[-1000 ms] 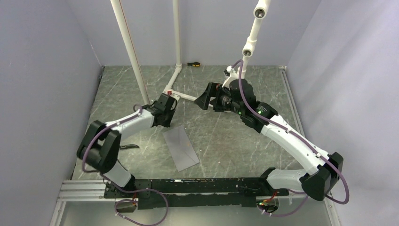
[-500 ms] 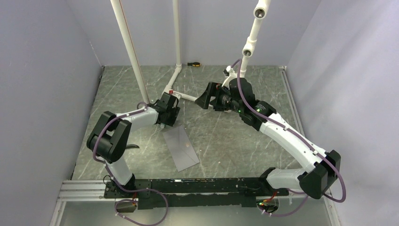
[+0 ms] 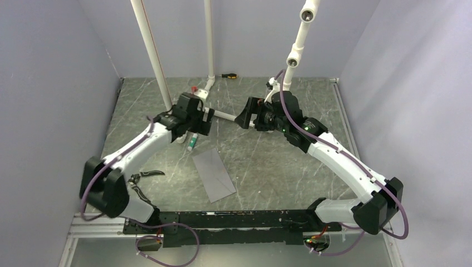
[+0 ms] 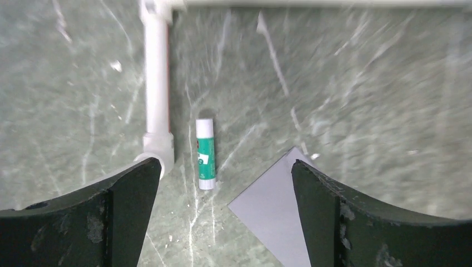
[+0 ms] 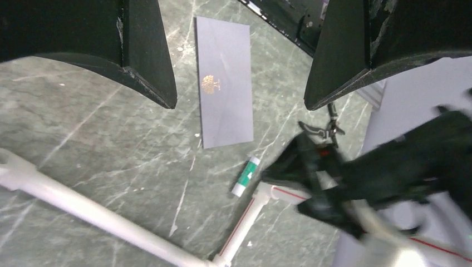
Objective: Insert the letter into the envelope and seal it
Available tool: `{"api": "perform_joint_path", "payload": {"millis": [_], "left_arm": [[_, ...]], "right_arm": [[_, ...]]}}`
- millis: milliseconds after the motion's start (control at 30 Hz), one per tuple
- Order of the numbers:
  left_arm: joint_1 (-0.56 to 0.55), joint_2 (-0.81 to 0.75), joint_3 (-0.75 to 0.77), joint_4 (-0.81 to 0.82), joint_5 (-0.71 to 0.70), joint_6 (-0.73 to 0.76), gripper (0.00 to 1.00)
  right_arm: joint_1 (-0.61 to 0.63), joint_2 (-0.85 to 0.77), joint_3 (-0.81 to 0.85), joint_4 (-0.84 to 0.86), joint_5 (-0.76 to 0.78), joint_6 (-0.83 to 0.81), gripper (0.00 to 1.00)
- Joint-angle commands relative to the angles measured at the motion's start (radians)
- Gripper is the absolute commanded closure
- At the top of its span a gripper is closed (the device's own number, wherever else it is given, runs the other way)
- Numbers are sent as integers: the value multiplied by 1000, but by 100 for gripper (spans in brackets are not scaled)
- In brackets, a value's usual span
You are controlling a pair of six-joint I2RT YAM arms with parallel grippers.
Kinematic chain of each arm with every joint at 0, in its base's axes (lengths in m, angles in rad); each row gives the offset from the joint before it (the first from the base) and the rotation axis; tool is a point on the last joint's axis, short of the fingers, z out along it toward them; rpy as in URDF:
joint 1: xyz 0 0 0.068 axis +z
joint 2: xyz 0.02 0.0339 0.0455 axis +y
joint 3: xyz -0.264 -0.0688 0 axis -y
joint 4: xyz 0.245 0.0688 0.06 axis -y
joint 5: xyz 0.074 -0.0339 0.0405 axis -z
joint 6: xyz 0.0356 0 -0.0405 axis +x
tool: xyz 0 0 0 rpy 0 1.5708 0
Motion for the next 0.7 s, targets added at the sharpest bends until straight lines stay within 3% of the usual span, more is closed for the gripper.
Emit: {"api": "perform_joint_path", "payload": {"millis": [0,100,300,533,667], "left_arm": [[-7,-197,73,-119,33,-72,7],[-10,-314,106,-197,2,-112,7],[-11,-531,254,-351,-85,-91,7],[-11,-589,549,-742,-233,-78,7],[-11,-633,645,-812,-289,-73,7]], "right_arm": [[-7,-65,92,-57,116,-74,11],[-9,-125,96,-62,213,-130,1],[-9,-236,110,-104,489,-258,0],[-11,-341,178,-285,682,-221,0],[-11,-411,191,-350,766,-165,0]]}}
